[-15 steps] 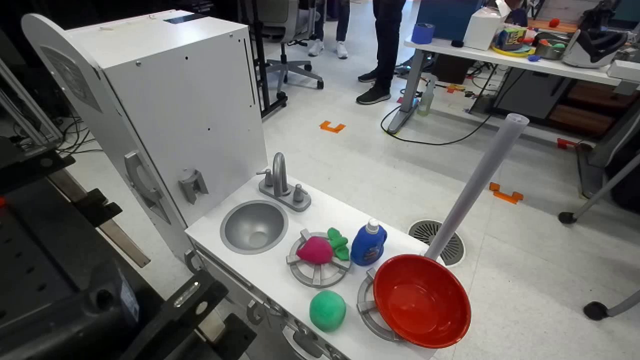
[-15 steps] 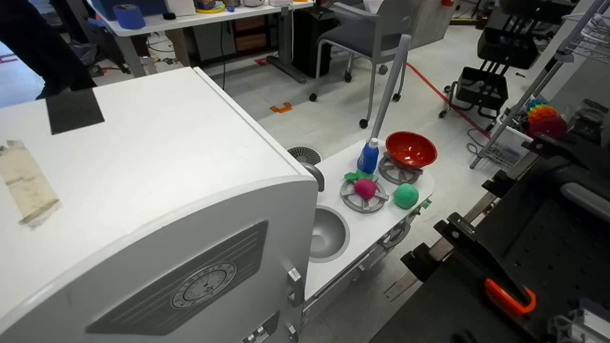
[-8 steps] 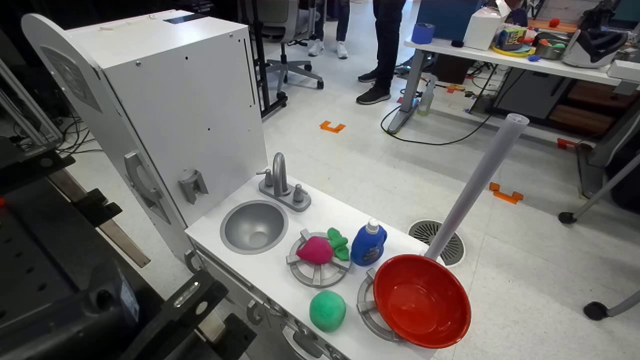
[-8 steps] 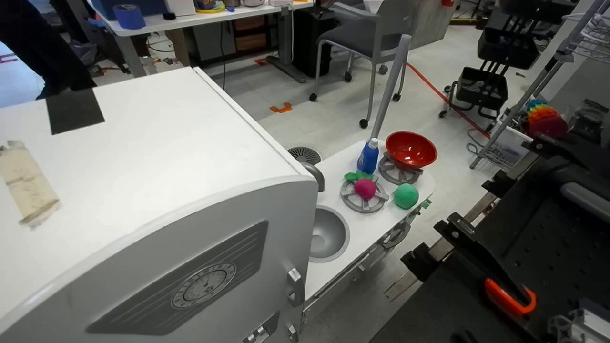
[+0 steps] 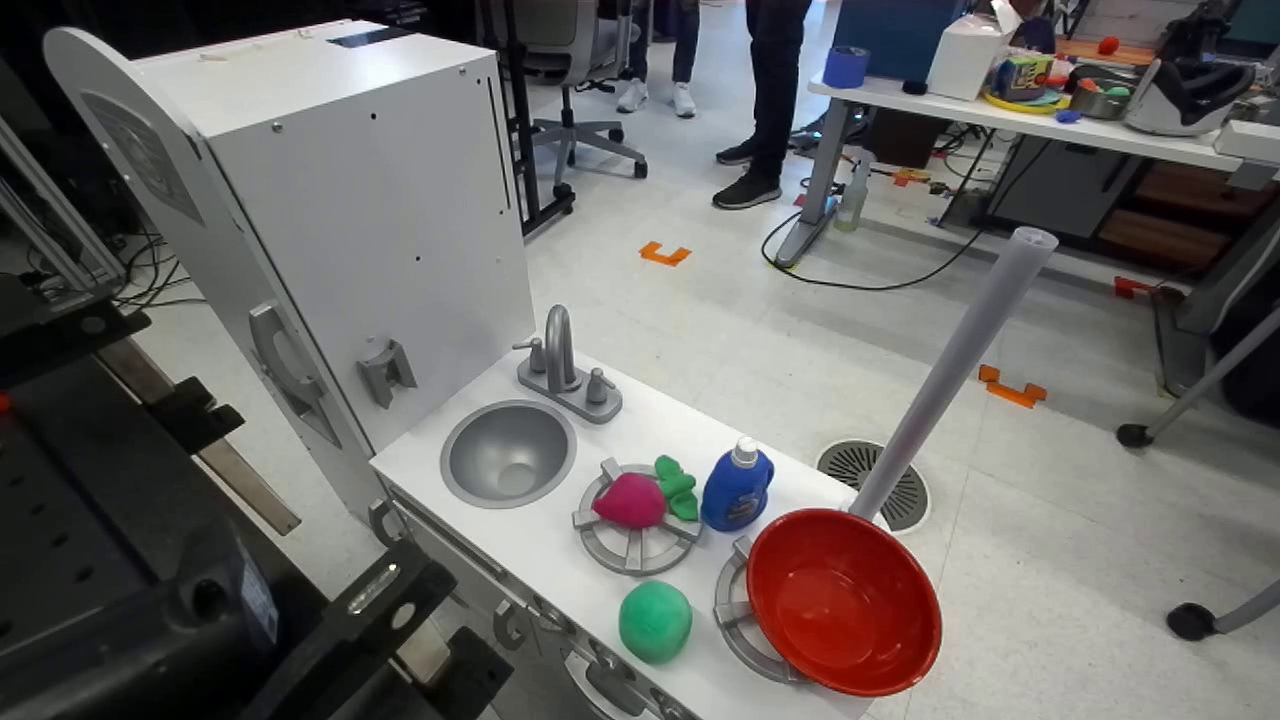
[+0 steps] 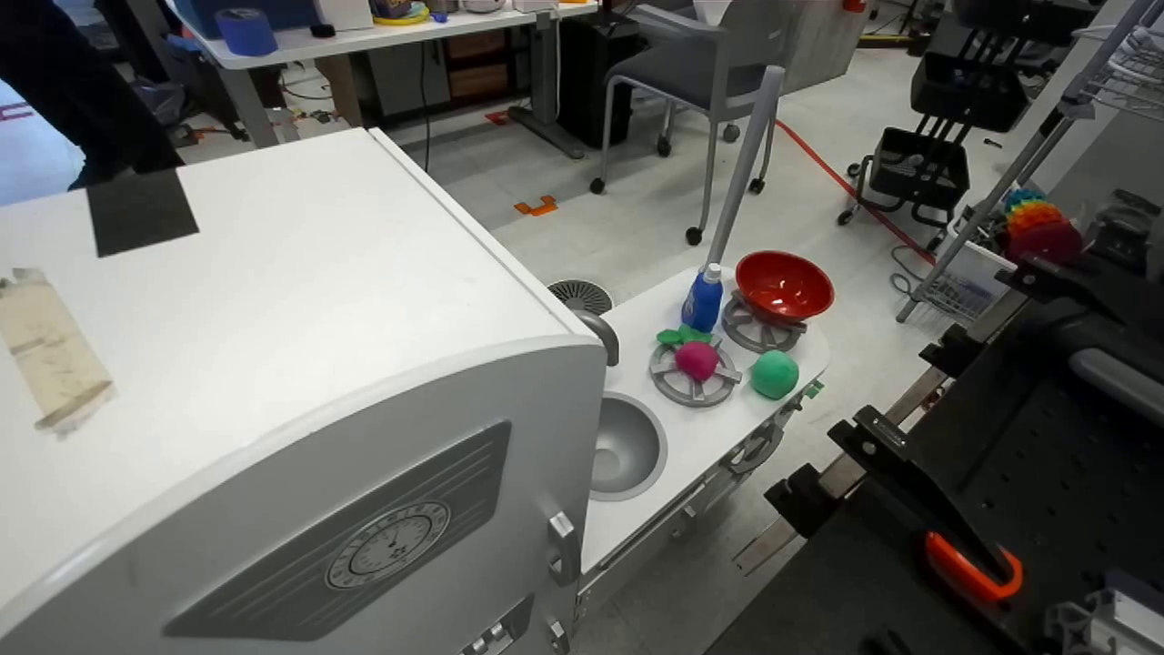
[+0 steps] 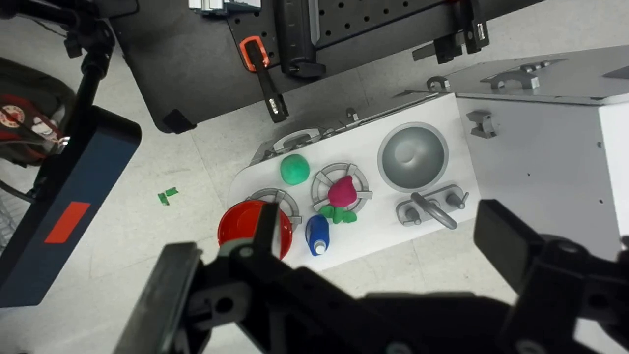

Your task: Move the tap nozzle to the right

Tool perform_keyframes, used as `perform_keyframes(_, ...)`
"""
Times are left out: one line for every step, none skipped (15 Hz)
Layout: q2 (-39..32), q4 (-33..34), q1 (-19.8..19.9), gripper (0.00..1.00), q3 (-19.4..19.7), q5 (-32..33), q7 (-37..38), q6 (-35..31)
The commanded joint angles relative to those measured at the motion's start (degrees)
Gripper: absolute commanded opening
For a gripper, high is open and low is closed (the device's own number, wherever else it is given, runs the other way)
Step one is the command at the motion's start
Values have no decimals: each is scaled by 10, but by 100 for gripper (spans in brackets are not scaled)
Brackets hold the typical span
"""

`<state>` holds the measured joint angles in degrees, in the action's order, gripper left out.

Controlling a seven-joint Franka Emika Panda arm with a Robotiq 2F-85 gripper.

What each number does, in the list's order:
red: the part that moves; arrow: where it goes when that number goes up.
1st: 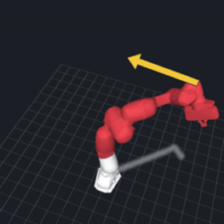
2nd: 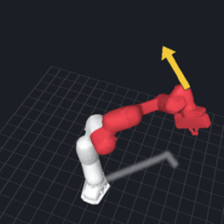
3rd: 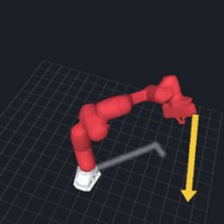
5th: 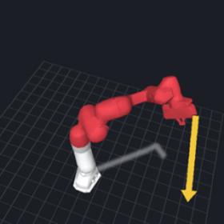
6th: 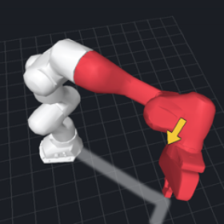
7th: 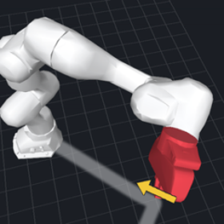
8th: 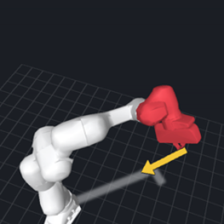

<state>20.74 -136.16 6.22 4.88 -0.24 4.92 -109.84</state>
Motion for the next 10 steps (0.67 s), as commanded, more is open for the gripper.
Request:
perform_keyframes(-71, 49, -8, 100, -30, -9, 85, -10)
perform_keyframes(-97, 66, -13, 100, -40, -10, 112, -23)
perform_keyframes(-122, 84, -17, 100, -50, -4, 138, -29)
perform_keyframes(-156, 105, -23, 100, -60, 0, 166, -44)
perform_keyframes(-193, 128, -28, 100, -68, 2, 197, -57)
perform_keyframes(-226, 151, -35, 100, -72, 7, 224, -65)
perform_keyframes(-262, 172, -42, 100, -75, 15, 249, -80)
perform_keyframes(-297, 196, -51, 100, -75, 29, 275, -91)
perform_keyframes(-336, 217, -62, 100, -70, 54, 304, -102)
perform_keyframes(-374, 245, -74, 100, -63, 69, 319, -104)
